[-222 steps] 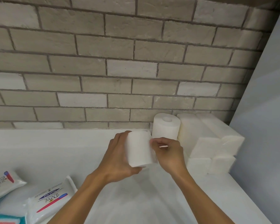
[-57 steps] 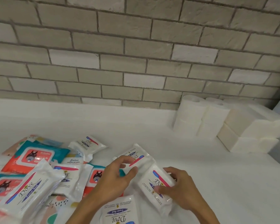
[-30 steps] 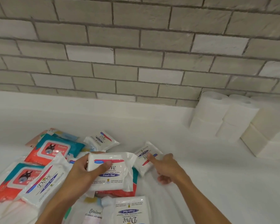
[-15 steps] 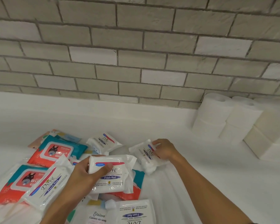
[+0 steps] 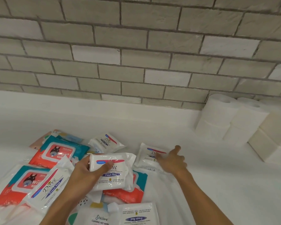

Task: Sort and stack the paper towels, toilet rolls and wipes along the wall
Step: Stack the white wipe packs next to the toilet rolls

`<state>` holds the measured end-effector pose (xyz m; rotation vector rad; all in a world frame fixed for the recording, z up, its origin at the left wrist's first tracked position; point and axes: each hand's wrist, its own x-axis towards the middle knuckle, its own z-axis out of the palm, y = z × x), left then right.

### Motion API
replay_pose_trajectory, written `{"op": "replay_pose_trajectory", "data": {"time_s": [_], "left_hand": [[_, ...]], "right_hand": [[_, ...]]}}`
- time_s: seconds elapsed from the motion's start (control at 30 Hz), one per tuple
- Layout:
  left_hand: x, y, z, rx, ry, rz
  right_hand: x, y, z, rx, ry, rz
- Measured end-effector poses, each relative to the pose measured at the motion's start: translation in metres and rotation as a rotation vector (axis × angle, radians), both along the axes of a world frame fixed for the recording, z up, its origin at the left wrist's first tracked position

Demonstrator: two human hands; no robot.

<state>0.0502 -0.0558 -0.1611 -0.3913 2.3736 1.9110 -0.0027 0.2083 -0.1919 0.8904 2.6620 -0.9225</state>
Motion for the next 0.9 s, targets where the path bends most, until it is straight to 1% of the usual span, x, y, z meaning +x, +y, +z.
{"op": "replay_pose_trajectory", "data": {"time_s": [0.03,0.17,0.27,0.5,0.57,0.73,0.9], "left_hand": [[-0.003,0.002,-0.001,-0.001,0.003,-0.009],[-0.015,0.008,-0.004,-0.039,-0.003,-0.051],[-0.024,0.009,-0.003,-0.085,-0.001,-0.067],[-0.035,0.016,-0.008,-0.111,-0.007,-0.042],[-0.037,0.017,-0.009,-0.087,-0.018,-0.034],[-0.045,0.019,-0.011,0.034,-0.039,0.047],[-0.056,0.030,-0.004,0.082,-0.062,0.078]], "right_hand": [[0.003,-0.005,-0.004,-0.017,0.010,0.005],[0.005,-0.020,-0.008,-0.174,0.189,0.000],[0.004,-0.021,-0.007,-0.269,0.288,-0.037],[0.009,-0.014,-0.005,-0.446,0.342,-0.089],[0.013,-0.013,-0.008,-0.492,0.384,-0.093],[0.013,0.001,-0.002,-0.490,0.471,-0.153],[-0.003,0.028,0.009,-0.585,0.475,-0.194]]}}
